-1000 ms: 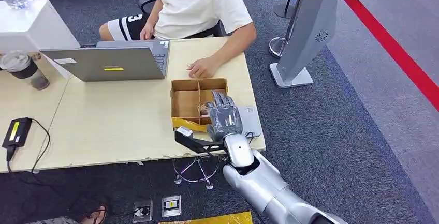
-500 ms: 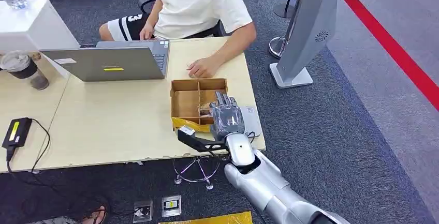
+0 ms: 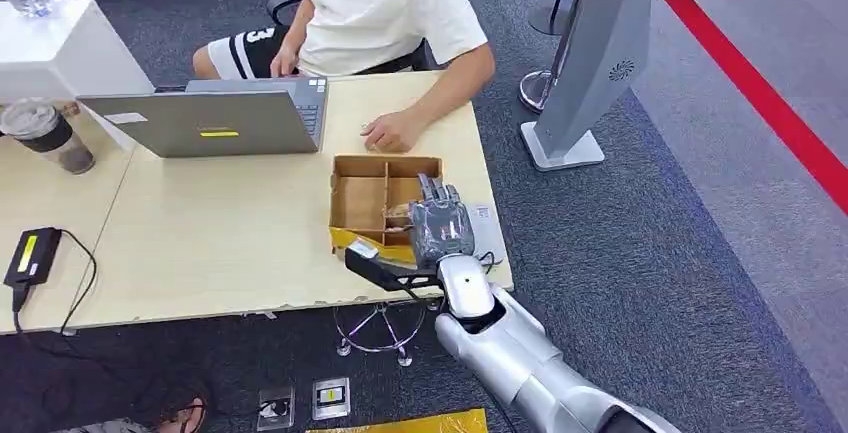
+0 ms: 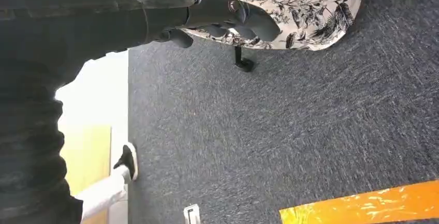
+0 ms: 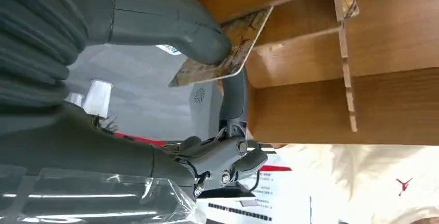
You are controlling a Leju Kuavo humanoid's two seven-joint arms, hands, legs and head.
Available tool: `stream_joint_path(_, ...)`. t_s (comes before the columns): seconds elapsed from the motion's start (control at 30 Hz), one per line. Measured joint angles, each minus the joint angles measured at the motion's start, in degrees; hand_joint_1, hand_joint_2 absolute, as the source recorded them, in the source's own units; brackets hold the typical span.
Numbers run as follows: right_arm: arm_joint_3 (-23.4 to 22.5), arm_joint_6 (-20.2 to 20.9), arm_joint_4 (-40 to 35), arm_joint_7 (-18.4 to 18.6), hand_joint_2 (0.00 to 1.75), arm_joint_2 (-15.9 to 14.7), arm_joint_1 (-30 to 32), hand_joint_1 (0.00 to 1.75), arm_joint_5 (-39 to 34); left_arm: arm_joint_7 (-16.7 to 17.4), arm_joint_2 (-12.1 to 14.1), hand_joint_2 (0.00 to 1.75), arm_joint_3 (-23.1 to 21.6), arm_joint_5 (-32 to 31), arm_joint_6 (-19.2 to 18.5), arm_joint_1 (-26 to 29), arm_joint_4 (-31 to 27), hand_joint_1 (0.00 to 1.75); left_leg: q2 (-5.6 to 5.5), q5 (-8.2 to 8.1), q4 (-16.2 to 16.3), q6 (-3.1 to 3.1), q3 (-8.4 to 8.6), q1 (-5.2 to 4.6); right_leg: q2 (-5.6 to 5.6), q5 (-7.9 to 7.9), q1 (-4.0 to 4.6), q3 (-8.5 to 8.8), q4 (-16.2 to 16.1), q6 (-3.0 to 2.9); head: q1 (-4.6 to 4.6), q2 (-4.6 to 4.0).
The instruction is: Pass the card to the sensor for recognition and then transmit it.
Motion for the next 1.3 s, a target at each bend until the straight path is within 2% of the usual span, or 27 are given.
stream_joint_path(0.1,0.00,-0.35,0.33,-0.18,1.75,0.09,-0.06,1.33,-0.07,0.05,0.00,1.75,0.00,0.02,0.04,0.00,-0.02,0.00,0.00,0.00,0.00,0.00,0.00,0.00,0.00,0.00,0.00,0.00,0.00,0.00,-0.02,0.00)
stream_joint_path(0.37,0.00,-0.70,1.23,-0.50,1.75,0.31,-0.33,1.38,-0.09,0.42,-0.15,1.75,0.00,0.07,0.24,0.00,-0.02,0.00,0.00,0.00,0.00,0.00,0.00,0.00,0.00,0.00,0.00,0.01,0.00,0.00,-0.02,0.00)
stream_joint_path(0.57,0.00,-0.81,1.60,-0.50,1.75,0.44,-0.40,1.62,-0.09,0.44,-0.31,1.75,0.00,0.18,0.31,0.00,-0.02,0.00,0.00,0.00,0.00,0.00,0.00,0.00,0.00,0.00,0.00,0.01,0.00,0.00,-0.02,0.00)
stream_joint_path(0.6,0.00,-0.99,1.66,-0.57,1.75,0.46,-0.43,1.75,-0.11,0.50,-0.31,1.75,0.00,0.20,0.35,0.00,-0.02,0.00,0.00,0.00,0.00,0.00,0.00,0.00,0.00,0.00,0.00,0.01,0.00,0.00,-0.02,0.00)
stream_joint_path(0.7,0.00,-2.45,1.75,-1.01,1.75,0.59,-0.44,1.75,-0.11,0.70,-0.37,1.75,0.00,0.28,0.50,0.00,-0.02,0.00,0.00,0.00,0.00,0.00,0.00,0.00,0.00,0.00,0.00,0.01,0.00,0.00,-0.02,0.00)
stream_joint_path(0.83,-0.02,-6.60,0.12,-1.33,1.75,0.55,-0.43,1.75,0.57,1.23,-0.52,1.75,0.00,0.46,0.68,0.01,-0.02,0.00,0.01,0.00,0.01,0.00,0.01,0.00,0.00,0.01,0.00,0.00,0.00,0.00,0.00,0.00)
stream_joint_path(0.9,-0.17,-7.17,-4.42,-0.87,1.75,0.16,-0.18,1.75,2.57,1.23,-0.55,1.75,0.00,0.46,0.77,0.03,0.00,0.00,0.04,0.00,0.01,0.00,0.03,0.00,0.01,0.01,0.00,-0.02,0.00,0.00,0.00,0.00)
stream_joint_path(1.03,-1.47,-7.50,-18.68,0.35,1.75,-1.88,1.24,1.75,7.87,1.18,-0.61,1.75,0.00,0.44,0.66,0.27,0.00,0.00,0.03,0.00,0.01,0.00,0.03,0.00,0.03,0.00,0.00,-0.02,0.00,0.00,0.00,0.00)
stream_joint_path(1.2,-2.95,-7.35,-31.37,0.55,1.75,-4.04,3.23,1.75,9.09,1.14,-0.61,1.75,0.00,0.42,0.63,0.40,0.00,0.00,0.08,-0.02,0.01,0.00,0.03,-0.01,0.04,0.00,-0.02,-0.03,-0.01,0.00,0.00,0.00)
stream_joint_path(1.3,-3.52,-12.17,-36.89,0.20,1.75,-5.07,4.31,1.75,10.71,1.12,-0.61,1.75,0.00,0.39,0.66,0.39,0.00,0.00,0.12,-0.02,0.01,0.00,0.06,-0.01,0.05,0.00,-0.02,-0.01,-0.02,0.00,0.00,0.00)
